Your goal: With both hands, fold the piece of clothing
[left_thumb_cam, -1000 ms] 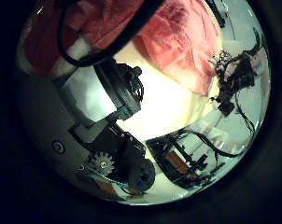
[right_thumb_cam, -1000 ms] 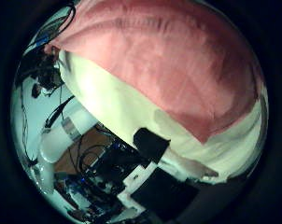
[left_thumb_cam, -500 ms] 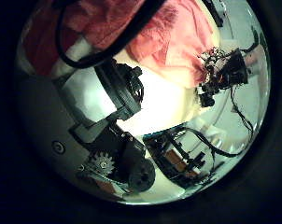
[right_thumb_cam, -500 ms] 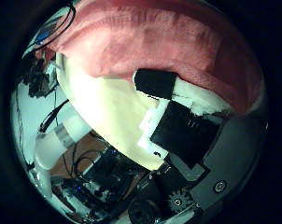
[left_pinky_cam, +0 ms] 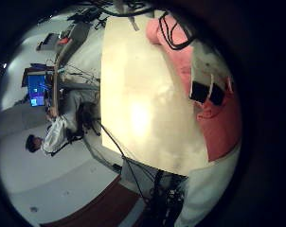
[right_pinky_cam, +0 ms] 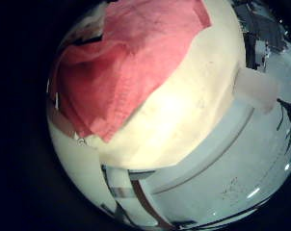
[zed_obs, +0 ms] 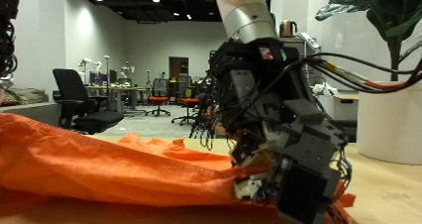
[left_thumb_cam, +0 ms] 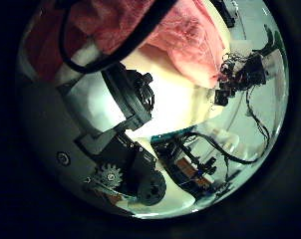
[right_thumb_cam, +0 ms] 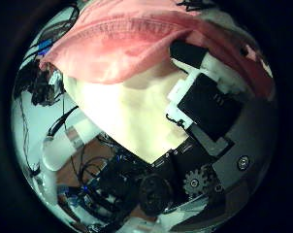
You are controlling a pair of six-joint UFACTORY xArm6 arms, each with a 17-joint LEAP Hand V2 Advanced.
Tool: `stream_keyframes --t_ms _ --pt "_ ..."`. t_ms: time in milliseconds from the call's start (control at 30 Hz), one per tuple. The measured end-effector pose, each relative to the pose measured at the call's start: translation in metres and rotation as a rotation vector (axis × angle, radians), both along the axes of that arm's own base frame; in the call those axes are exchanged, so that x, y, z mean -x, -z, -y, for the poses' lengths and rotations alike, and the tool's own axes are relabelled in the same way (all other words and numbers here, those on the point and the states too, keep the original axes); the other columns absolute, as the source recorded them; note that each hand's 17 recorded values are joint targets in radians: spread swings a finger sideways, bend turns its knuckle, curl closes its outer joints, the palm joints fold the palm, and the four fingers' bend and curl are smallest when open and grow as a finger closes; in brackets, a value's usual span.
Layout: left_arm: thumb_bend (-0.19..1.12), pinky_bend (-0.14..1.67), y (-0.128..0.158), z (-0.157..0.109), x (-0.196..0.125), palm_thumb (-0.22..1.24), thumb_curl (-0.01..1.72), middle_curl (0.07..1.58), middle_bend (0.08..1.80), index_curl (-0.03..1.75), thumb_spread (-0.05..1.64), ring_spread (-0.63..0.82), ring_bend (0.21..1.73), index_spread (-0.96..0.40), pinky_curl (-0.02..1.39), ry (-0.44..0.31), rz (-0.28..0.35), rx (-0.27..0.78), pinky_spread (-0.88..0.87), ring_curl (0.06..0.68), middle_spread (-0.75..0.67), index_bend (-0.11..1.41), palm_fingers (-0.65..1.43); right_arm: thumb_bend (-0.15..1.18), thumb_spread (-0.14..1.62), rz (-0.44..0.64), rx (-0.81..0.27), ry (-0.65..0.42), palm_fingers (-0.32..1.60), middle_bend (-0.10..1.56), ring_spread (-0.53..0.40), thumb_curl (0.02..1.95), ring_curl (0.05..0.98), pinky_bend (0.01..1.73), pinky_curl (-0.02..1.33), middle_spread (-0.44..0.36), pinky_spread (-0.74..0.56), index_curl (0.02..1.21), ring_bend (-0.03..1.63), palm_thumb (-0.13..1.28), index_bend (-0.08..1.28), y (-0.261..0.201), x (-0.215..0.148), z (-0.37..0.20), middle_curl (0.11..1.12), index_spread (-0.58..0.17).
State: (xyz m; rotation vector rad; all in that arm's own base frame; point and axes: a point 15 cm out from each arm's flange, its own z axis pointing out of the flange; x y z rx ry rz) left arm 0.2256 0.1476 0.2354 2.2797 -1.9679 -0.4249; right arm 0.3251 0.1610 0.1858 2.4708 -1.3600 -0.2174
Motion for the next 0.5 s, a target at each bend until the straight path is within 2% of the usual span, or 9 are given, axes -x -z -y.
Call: stream_keyframes --t_ms 167,200,233,500 --pt "-0.01 1.0 -0.014 0.013 0.016 0.55 0.26 0.69 1.07 1.04 1.33 -0.51 1.11 -0.73 0.54 0.038 -0.064 0.031 -0.69 0.476 -0.47 0.35 1.15 0.03 1.0 0.05 -0.027 0.007 1.08 1.24 -0.262 0.6 0.729 1.24 0.8 -0.183 -0.3 0.88 1.31 1.11 1.05 -0.032 0.011 0.008 0.85 -0.31" --pt "-0.01 1.0 -0.017 0.015 0.018 0.55 0.26 0.69 1.07 1.04 1.33 -0.51 1.11 -0.74 0.54 0.044 -0.07 0.034 -0.69 0.476 -0.47 0.35 1.15 0.02 1.01 0.057 -0.031 0.008 0.67 0.68 -0.264 0.6 0.771 1.38 0.84 -0.226 -0.31 0.92 1.46 1.1 1.2 -0.038 0.015 0.011 0.76 -0.314" --pt "-0.01 1.0 -0.021 0.018 0.02 0.55 0.26 0.69 1.08 1.04 1.33 -0.51 1.11 -0.74 0.54 0.051 -0.071 0.034 -0.69 0.477 -0.47 0.34 1.15 0.01 1.02 0.065 -0.034 0.01 1.06 1.19 -0.26 0.6 0.743 1.27 0.81 -0.197 -0.3 0.9 1.34 1.09 1.09 -0.044 0.017 0.012 0.85 -0.305" --pt "-0.01 1.02 -0.051 0.031 0.01 0.57 0.27 0.68 1.08 1.04 1.32 -0.51 1.12 -0.75 0.55 0.09 -0.062 0.033 -0.69 0.478 -0.47 0.36 1.19 -0.01 1.14 0.082 -0.053 0.053 1.04 1.22 -0.258 0.59 0.756 1.23 0.86 -0.187 -0.29 0.91 1.32 1.03 1.04 -0.067 0.022 0.024 0.86 -0.295"
